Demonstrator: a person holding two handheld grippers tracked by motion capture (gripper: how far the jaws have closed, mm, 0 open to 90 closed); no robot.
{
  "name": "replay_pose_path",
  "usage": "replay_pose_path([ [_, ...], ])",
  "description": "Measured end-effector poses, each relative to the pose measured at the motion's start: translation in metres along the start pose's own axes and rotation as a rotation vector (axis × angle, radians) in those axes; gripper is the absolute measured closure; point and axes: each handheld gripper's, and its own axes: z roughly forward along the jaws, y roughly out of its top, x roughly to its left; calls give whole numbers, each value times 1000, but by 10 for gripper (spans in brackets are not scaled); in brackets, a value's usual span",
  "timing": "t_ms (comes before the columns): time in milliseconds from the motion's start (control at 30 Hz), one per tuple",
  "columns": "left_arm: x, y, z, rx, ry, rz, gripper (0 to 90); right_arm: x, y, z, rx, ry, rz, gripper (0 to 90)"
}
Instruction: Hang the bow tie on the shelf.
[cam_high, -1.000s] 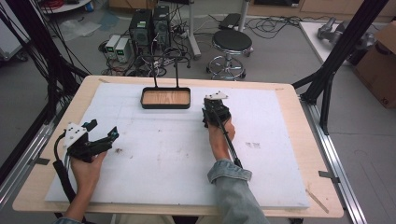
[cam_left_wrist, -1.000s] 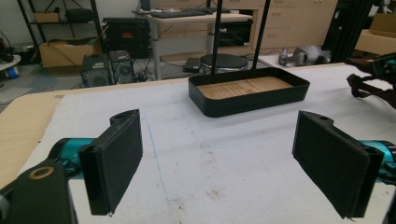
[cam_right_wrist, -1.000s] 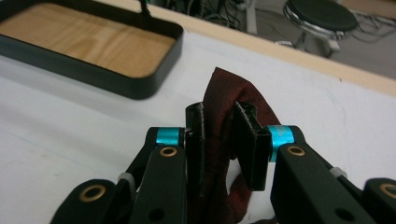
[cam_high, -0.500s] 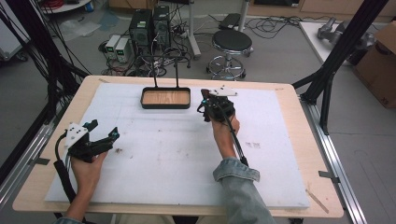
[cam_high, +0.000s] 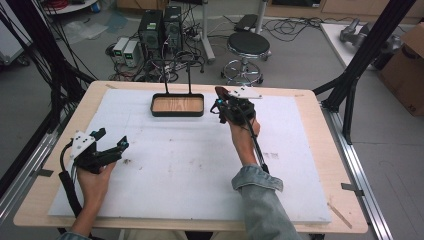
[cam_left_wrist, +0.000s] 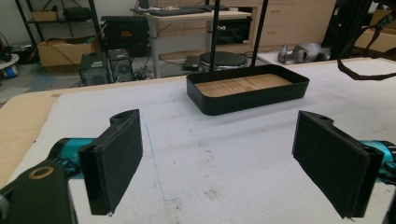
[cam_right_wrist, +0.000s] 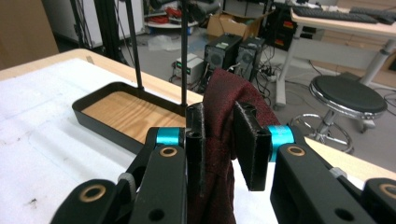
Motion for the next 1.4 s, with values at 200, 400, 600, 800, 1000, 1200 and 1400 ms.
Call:
replay_pose_path([
  [200, 0, 0, 1, -1, -2, -2, 165, 6, 19, 3, -7, 43, -32, 749],
  [400, 0, 0, 1, 1, -5, -5, 165, 11, 42, 9, -33, 88, -60, 749],
  [600, 0, 0, 1, 1, -5, 1, 165, 12, 53, 15, -57, 113, -90, 749],
  [800, -1, 0, 1, -2, -8, 5, 165, 7, 57, 21, -96, 147, -96, 748],
  [1000, -1, -1, 3, 2, -12, 6, 165, 1, 55, 35, -117, 161, -78, 749],
  [1200, -2, -2, 4, 2, -18, 4, 165, -4, 49, 48, -135, 166, -52, 750],
  [1400, -3, -2, 5, 4, -22, 9, 165, -5, 61, 56, -154, 175, -54, 750],
])
